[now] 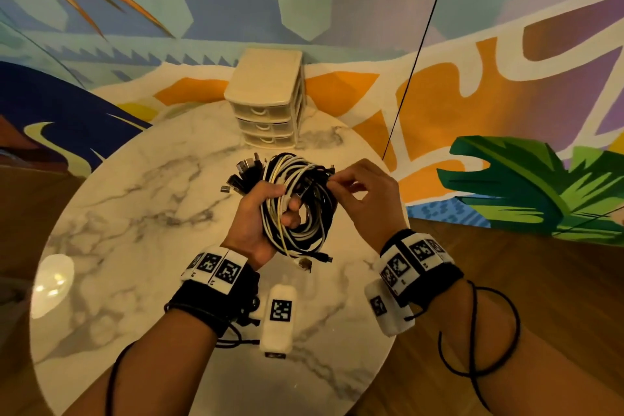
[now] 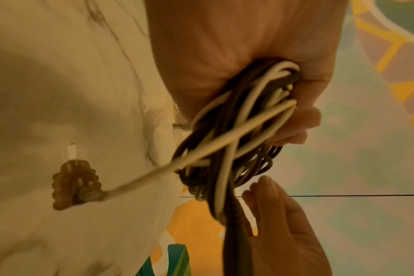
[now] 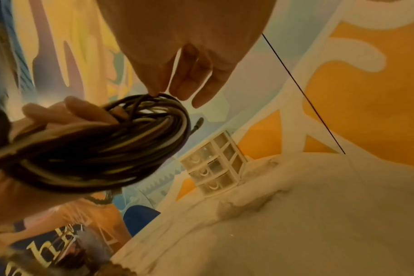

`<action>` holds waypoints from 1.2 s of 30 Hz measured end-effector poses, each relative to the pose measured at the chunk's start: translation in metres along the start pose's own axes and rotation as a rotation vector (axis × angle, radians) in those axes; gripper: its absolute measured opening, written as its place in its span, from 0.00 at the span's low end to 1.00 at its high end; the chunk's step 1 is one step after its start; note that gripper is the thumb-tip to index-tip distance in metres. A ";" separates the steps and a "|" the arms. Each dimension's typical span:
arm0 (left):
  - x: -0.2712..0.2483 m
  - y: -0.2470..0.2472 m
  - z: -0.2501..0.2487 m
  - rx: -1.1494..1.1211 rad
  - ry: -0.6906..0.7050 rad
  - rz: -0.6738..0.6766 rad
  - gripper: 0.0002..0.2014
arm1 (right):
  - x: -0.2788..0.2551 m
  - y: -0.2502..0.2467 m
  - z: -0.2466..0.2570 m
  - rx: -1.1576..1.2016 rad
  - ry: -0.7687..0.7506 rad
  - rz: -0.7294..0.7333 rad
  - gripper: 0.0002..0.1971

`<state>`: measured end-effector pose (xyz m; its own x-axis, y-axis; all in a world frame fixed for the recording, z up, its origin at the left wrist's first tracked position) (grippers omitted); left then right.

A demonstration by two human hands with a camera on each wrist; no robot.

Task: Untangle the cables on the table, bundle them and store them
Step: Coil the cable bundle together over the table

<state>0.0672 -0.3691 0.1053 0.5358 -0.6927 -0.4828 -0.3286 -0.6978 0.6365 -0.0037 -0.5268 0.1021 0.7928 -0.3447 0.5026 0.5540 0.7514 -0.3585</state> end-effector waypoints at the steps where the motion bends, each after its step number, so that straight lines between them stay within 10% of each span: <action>1: -0.001 -0.002 -0.001 0.001 0.002 0.005 0.11 | 0.001 0.006 0.000 0.011 -0.002 0.020 0.01; 5: -0.008 -0.012 -0.006 0.001 -0.013 0.026 0.07 | 0.002 0.031 0.011 -0.097 -0.065 0.088 0.02; 11: -0.019 -0.050 -0.037 -0.058 0.067 -0.070 0.02 | -0.033 0.055 0.030 -0.025 0.301 0.171 0.30; 14: -0.022 -0.069 -0.051 -0.082 0.083 -0.083 0.07 | -0.053 0.089 0.051 0.046 0.410 0.374 0.23; 18: -0.030 -0.091 -0.069 -0.111 0.127 -0.069 0.05 | -0.055 0.123 0.059 0.171 0.534 0.222 0.24; 22: -0.035 -0.112 -0.082 -0.152 0.131 -0.047 0.07 | -0.072 0.160 0.058 0.451 0.966 0.300 0.32; 25: -0.038 -0.124 -0.085 -0.151 0.113 -0.015 0.06 | -0.066 0.193 0.065 0.781 1.159 0.176 0.19; 36: -0.043 -0.150 -0.098 -0.132 0.085 -0.010 0.02 | -0.032 0.202 0.060 0.715 0.884 -0.282 0.12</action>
<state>0.1695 -0.2174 0.0896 0.6043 -0.6640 -0.4404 -0.2206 -0.6706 0.7083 0.0672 -0.3301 0.0612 0.7214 -0.6095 -0.3288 0.6925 0.6343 0.3436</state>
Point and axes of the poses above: each hand's wrist, its own x-axis towards the middle knuckle, its own y-axis out of the palm, z = x × y, the point moved 2 cm from there along x, towards the middle knuckle, and after that the axes turned 10 degrees about -y, right-handed, at the moved point
